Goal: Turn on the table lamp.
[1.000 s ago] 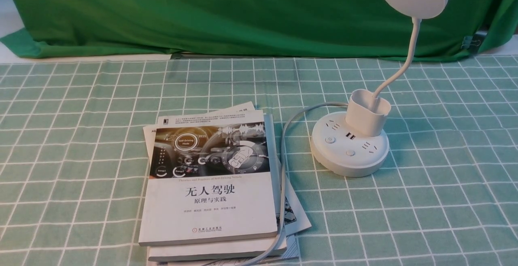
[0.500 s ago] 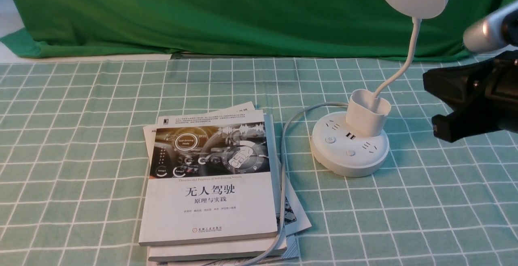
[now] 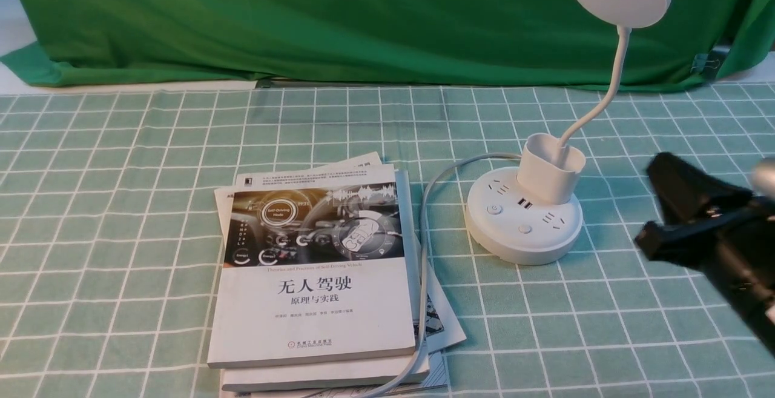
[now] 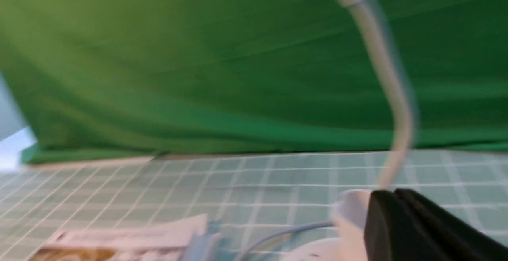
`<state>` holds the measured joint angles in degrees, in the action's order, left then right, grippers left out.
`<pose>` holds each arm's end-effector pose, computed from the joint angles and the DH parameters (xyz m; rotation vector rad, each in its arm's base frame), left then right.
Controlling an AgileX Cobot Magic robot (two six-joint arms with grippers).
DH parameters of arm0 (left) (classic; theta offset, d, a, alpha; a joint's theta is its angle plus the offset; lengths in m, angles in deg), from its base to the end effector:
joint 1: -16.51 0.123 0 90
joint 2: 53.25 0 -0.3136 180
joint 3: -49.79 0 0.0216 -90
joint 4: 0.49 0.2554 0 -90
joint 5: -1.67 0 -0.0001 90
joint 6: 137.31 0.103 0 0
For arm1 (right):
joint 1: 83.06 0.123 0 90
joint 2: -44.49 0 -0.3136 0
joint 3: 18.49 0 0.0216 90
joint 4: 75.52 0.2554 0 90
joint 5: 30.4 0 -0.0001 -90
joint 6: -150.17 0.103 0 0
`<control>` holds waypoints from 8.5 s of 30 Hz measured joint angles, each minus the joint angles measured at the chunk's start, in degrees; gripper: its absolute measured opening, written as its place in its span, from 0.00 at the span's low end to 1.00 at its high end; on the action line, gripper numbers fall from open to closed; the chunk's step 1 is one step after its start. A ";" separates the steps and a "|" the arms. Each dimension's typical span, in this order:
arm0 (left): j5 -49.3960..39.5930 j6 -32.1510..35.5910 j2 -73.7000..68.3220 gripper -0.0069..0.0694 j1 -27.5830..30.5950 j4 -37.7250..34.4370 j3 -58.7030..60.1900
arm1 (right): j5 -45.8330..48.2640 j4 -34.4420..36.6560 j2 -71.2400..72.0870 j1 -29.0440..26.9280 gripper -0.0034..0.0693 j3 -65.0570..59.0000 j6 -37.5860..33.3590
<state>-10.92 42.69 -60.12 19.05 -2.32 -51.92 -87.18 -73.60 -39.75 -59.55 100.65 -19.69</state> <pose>0.0434 0.0012 0.1896 -0.0592 1.7049 0.0039 0.2169 0.0912 0.2408 -0.1449 1.5529 0.4579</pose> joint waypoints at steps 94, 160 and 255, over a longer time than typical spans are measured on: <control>0.00 0.00 0.00 0.12 0.00 0.00 0.00 | -0.45 -4.57 -35.44 0.00 0.08 16.18 -5.58; 0.00 0.00 0.00 0.12 0.00 0.00 0.00 | 67.65 -0.72 76.96 -25.57 0.27 -17.32 -8.34; 0.00 0.00 0.00 0.12 0.00 0.00 0.00 | 68.88 -2.47 76.96 -18.57 0.37 -17.69 -11.08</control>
<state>-10.92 42.69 -60.12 19.05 -2.32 -51.92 -18.30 -76.07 37.21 -78.11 82.96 -30.77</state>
